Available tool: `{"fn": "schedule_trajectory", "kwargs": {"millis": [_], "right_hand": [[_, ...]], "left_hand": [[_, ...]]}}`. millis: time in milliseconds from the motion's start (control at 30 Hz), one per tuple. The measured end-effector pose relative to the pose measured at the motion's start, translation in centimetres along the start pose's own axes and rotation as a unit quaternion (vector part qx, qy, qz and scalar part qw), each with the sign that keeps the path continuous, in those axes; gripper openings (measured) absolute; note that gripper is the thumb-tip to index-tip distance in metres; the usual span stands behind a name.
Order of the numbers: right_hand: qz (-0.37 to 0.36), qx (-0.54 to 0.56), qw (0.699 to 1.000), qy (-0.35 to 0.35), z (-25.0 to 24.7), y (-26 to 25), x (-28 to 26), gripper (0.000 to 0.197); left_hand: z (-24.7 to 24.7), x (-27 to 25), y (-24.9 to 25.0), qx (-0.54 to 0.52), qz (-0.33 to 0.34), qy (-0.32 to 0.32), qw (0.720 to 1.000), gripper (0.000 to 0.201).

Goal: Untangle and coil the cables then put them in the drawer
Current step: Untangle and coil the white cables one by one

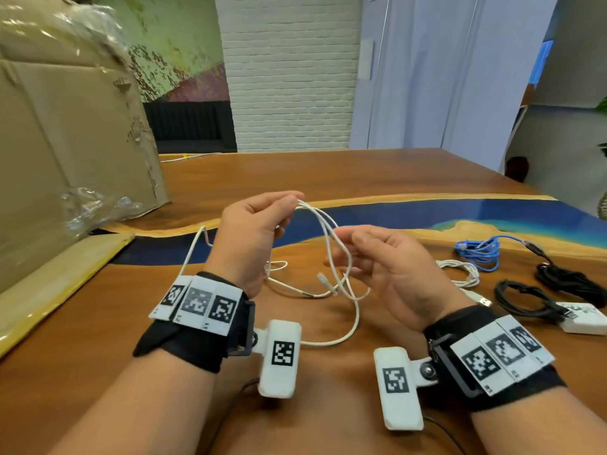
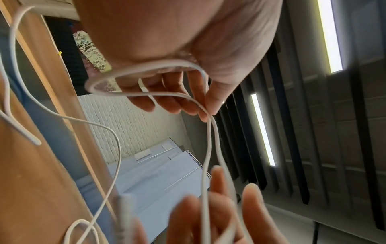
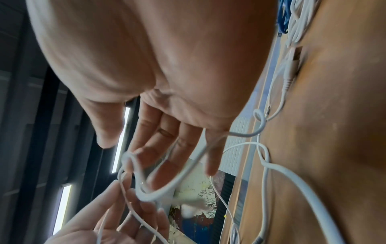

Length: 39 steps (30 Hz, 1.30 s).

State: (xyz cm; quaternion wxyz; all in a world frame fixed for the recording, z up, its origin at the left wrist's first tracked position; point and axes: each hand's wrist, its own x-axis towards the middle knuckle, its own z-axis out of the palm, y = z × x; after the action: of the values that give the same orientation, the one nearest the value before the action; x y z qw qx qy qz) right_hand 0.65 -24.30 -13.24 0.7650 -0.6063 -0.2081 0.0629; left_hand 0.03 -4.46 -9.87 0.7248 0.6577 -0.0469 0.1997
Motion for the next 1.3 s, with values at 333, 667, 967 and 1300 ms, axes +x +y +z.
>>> {"fn": "schedule_trajectory", "kwargs": {"millis": [333,667,967,1300], "right_hand": [[-0.006,0.233,0.966,0.112,-1.4,-1.2,0.7,0.026],[-0.015,0.266,0.956,0.126,-1.3,-1.2,0.6,0.038],[0.013,0.155,0.987,-0.045,2.2,-0.4,-0.2,0.06],[-0.03,-0.147,0.988,0.045,1.5,-0.2,-0.2,0.021]], "left_hand": [[-2.4,1.7,0.4,-0.047,0.031,0.185,0.981,0.016],[-1.4,0.8,0.7,0.043,0.013,0.137,0.99,0.027],[0.2,-0.9,-0.2,0.042,-0.063,-0.228,0.971,0.022],[0.6,-1.3,0.5,0.058,-0.088,-0.225,0.969,0.05]]}}
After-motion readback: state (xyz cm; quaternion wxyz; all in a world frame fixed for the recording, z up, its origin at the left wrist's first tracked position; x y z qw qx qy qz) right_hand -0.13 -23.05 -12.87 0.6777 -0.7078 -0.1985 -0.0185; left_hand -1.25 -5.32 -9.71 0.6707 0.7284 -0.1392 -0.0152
